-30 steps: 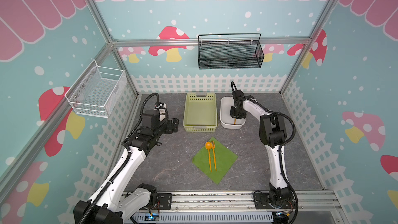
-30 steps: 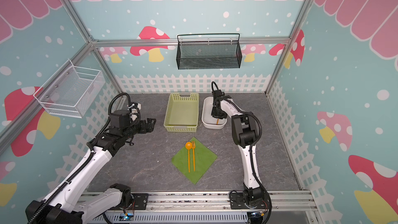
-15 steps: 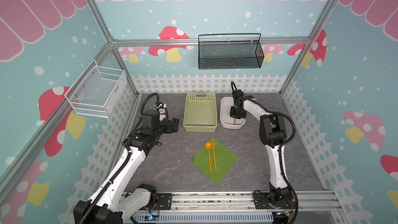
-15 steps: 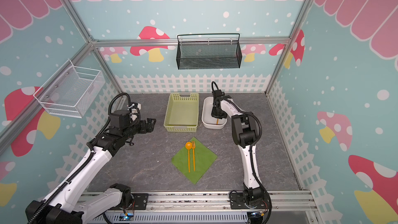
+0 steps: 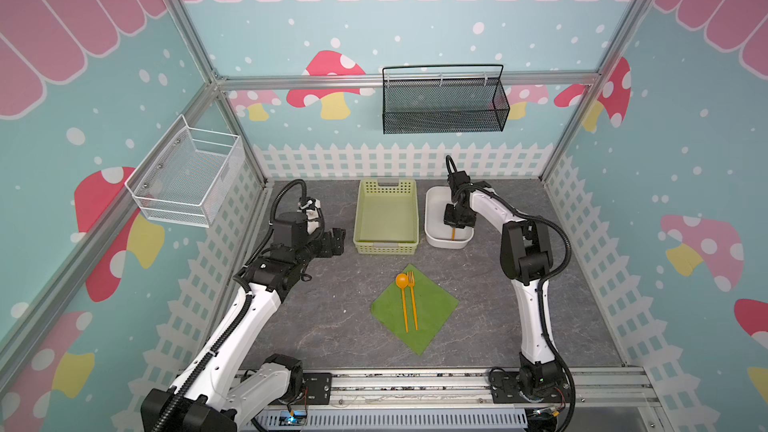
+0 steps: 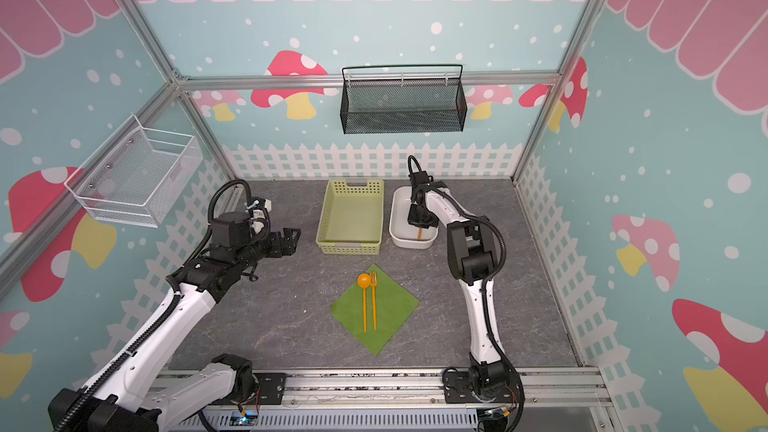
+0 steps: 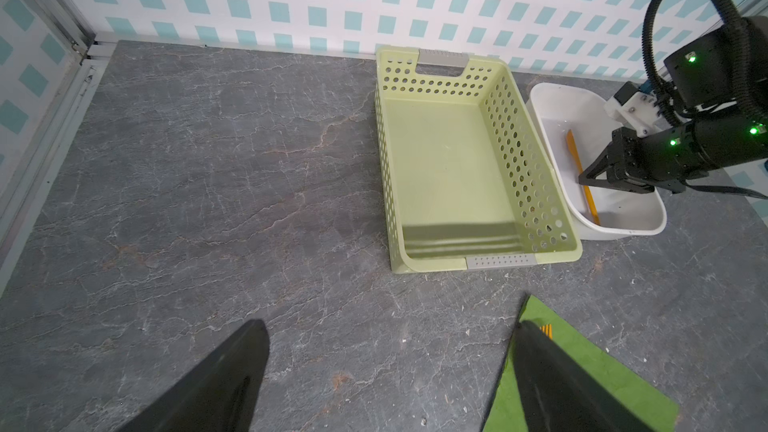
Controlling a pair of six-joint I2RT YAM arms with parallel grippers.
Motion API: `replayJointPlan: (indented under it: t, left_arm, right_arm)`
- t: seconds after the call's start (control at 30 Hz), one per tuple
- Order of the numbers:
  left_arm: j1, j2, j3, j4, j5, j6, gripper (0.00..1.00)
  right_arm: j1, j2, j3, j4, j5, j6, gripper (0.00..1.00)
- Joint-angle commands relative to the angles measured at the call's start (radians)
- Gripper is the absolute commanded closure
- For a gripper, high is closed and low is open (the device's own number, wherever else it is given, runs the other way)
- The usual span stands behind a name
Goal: Place the utensils on the paper napkin and roll it up
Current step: 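Lower the right gripper into the tub and grasp the orange knife handle, then lift the orange knife out of the tub with the right gripper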
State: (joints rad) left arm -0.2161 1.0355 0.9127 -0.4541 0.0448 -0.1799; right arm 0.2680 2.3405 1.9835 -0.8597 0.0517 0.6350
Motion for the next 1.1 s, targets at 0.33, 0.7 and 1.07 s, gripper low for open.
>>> replayJointPlan:
  t: [0.33,0.7,1.07]
  left_arm:
    - [0.007,-0.024,-0.014,0.003,-0.011,-0.003,0.06]
    - [0.006,-0.034,-0.015,0.001,-0.016,-0.001,0.06]
    - [0.006,-0.047,-0.017,-0.002,-0.021,0.000,0.06]
  right_arm:
    - [-0.004,-0.063,0.068,-0.074,0.014,-0.020,0.94]
    - [-0.002,-0.118,0.066,-0.096,0.017,-0.025,0.94]
    - [0.004,-0.173,0.058,-0.108,0.016,-0.032,0.94]
